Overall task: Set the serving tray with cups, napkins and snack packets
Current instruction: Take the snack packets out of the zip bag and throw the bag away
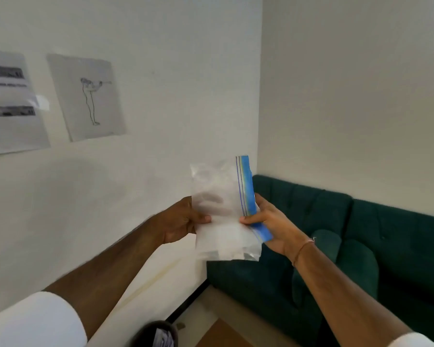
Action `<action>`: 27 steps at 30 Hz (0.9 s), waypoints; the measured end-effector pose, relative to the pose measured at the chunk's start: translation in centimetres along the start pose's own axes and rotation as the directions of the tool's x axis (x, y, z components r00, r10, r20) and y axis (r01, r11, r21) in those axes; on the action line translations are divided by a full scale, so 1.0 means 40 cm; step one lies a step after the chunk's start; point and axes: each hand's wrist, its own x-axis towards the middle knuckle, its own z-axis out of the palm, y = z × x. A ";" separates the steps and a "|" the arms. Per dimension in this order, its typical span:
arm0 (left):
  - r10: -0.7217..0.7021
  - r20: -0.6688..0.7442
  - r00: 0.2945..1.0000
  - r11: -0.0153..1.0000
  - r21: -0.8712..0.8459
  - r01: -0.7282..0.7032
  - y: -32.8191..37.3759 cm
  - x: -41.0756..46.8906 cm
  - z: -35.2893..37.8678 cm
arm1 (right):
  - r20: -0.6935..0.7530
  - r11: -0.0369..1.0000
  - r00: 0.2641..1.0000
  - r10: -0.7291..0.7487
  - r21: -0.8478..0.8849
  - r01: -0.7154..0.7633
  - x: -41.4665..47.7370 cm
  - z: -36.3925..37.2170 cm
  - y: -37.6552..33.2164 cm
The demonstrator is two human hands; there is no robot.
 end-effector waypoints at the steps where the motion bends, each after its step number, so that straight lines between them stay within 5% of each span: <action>1: -0.026 -0.026 0.999 0.999 -0.038 0.025 -0.035 0.008 -0.040 | -0.020 1.000 1.000 0.013 0.005 -0.013 0.037 0.004 0.036; 8: -0.304 -0.122 0.945 0.871 -0.438 0.223 -0.361 0.086 -0.413 | -0.185 0.983 0.972 0.143 -0.085 -0.161 0.381 0.085 0.412; 12: -0.491 -0.139 0.860 0.828 -0.380 0.412 -0.590 0.114 -0.592 | -0.226 0.973 0.958 0.178 -0.107 -0.206 0.568 0.135 0.647; 16: -0.497 -0.340 0.799 0.845 -0.401 0.355 -0.869 0.134 -0.767 | -0.233 0.938 0.909 0.346 0.087 -0.335 0.714 0.158 0.910; 20: -0.513 -0.453 0.730 0.845 -0.418 0.334 -1.161 0.119 -0.913 | -0.220 0.755 0.844 0.489 -0.377 -0.536 0.830 0.201 1.221; 23: -0.538 -0.518 0.665 0.843 -0.324 0.429 -1.356 0.114 -0.988 | -0.234 0.581 0.887 0.397 -0.685 -0.440 0.905 0.228 1.431; 27: -0.535 -0.560 0.632 0.821 -0.168 0.546 -1.604 0.112 -1.075 | -0.178 0.375 0.917 0.357 -0.872 -0.314 0.993 0.241 1.705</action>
